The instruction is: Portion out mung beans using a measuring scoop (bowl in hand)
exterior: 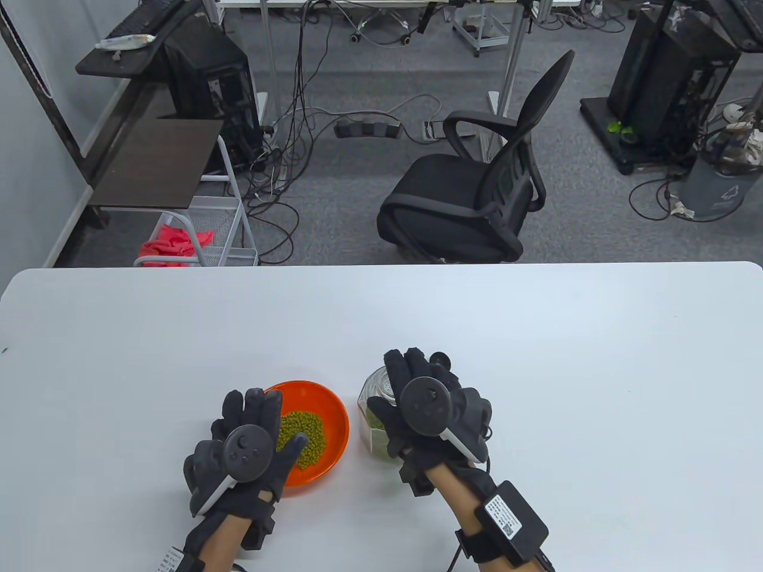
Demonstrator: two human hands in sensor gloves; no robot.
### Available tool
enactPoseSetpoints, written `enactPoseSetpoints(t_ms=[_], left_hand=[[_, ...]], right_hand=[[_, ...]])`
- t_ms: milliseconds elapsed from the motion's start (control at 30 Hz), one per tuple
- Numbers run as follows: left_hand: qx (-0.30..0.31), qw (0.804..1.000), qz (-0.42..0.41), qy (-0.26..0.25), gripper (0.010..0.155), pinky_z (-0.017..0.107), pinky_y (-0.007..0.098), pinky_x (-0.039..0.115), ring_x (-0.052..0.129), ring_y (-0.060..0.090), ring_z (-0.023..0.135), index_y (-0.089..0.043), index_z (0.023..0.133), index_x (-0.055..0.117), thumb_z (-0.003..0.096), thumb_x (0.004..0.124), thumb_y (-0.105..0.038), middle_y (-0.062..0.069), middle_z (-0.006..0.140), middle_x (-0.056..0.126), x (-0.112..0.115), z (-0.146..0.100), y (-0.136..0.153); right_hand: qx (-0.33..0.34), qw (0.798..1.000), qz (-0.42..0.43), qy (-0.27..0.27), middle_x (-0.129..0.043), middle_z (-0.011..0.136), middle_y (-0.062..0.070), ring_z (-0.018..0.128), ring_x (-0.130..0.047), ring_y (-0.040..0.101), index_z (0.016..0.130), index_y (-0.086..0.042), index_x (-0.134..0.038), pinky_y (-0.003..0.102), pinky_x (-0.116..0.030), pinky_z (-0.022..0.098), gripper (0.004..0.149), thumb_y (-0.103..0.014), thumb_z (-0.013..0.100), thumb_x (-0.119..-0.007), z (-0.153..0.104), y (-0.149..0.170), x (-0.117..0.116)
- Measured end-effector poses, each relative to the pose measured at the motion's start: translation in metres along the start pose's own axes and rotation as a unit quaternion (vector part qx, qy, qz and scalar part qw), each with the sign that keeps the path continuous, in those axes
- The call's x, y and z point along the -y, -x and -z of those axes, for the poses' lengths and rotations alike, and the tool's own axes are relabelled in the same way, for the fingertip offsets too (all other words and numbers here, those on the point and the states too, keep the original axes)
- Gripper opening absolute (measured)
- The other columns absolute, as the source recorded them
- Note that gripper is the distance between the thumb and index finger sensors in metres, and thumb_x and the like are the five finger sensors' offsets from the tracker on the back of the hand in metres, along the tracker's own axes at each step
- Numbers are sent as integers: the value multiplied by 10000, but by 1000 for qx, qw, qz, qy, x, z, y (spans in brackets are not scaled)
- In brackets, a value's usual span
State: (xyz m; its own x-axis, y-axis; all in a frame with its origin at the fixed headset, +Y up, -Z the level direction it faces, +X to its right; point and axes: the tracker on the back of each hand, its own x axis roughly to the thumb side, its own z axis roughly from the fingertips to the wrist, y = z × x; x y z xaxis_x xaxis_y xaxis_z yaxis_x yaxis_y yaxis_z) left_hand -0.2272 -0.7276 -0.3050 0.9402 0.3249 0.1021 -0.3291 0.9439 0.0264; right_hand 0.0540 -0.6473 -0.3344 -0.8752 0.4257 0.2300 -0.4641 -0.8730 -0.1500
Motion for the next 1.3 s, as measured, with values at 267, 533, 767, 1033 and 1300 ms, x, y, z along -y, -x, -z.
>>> enactPoseSetpoints(t_ms=[267,533,767,1033,1300], left_hand=[[2,1000,2,3,835,739,724,453,301,525,1118,-279,1142,315,492,642,-687,71,1159,302,1,0,-1],[-1,1000,3,5,835,739,723,451,300,526,1118,-278,1143,314,493,642,-687,71,1159,300,1,0,-1],[-2,1000,3,4,835,739,725,450,301,528,1117,-278,1143,315,493,642,-686,71,1159,301,1,0,0],[-3,1000,6,5,836,738,725,450,300,527,1117,-277,1143,314,493,642,-686,71,1159,301,1,0,0],[-4,1000,5,7,835,738,725,449,300,529,1116,-277,1143,314,494,641,-686,71,1159,301,1,0,0]], right_hand=[[-26,998,57,4,-425,1124,214,1002,-465,569,1063,-176,-560,800,-364,638,817,-534,389,-851,-8,17,23],[-56,997,26,35,-417,1127,207,1026,-420,565,1066,-172,-547,822,-298,638,815,-540,397,-832,-25,45,43],[-85,995,0,52,-424,1126,203,1027,-429,558,1062,-173,-554,823,-293,637,796,-535,404,-819,-38,72,53],[-119,991,-18,55,-436,1121,205,1024,-446,554,1058,-170,-558,823,-295,636,771,-512,417,-819,-52,98,50],[-132,990,-33,40,-444,1120,205,1024,-454,551,1054,-174,-568,823,-304,634,771,-518,412,-823,-63,116,35]])
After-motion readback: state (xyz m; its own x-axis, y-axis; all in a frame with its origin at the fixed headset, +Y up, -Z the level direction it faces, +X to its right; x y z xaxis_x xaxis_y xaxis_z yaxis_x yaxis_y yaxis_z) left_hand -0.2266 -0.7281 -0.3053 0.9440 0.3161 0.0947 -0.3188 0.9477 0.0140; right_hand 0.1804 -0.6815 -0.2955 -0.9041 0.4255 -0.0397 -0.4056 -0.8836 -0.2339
